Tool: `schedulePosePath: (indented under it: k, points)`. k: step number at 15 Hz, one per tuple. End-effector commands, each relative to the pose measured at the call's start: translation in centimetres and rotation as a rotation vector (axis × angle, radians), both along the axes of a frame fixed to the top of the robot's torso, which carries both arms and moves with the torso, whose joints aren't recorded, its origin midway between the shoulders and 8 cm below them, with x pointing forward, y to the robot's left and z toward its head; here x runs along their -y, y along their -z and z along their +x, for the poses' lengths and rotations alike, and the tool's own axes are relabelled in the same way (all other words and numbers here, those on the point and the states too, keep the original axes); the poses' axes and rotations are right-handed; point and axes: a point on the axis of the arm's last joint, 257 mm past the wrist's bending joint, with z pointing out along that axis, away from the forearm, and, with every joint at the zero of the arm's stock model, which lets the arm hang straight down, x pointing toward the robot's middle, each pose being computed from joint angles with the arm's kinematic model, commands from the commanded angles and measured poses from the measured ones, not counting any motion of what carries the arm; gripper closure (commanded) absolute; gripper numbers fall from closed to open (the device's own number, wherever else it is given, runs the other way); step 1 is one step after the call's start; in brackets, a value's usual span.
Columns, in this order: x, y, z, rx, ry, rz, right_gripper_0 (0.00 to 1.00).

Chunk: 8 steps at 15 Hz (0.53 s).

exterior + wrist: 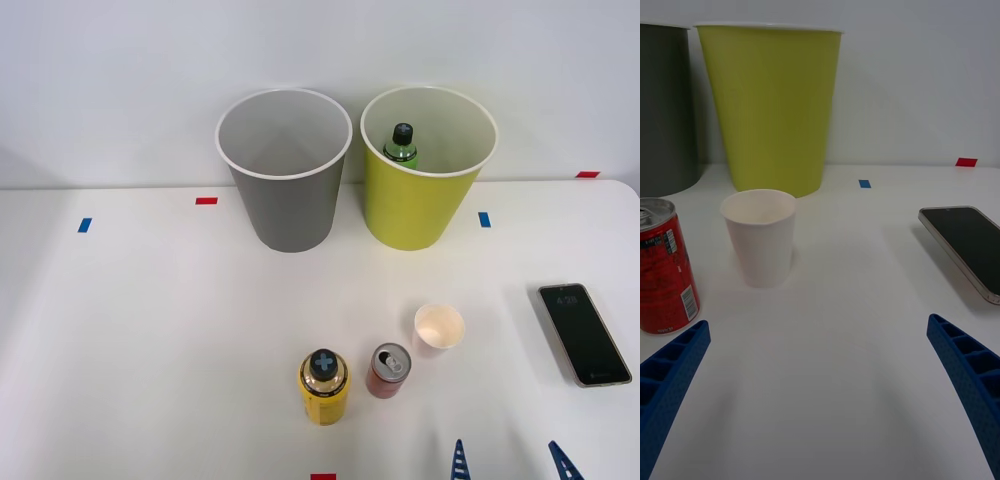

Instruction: Put cans in the gray bin, plastic bottles in the light green bin

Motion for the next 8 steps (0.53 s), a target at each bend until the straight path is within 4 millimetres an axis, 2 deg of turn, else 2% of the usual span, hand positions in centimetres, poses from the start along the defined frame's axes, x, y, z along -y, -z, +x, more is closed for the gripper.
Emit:
schedulePosePath:
  k: [1,8]
  points:
    - [0.00,0.00,0.00,0.000,0.000,0.000,0.00]
    - [0.00,0.00,0.00,0.000,0.000,0.000,0.00]
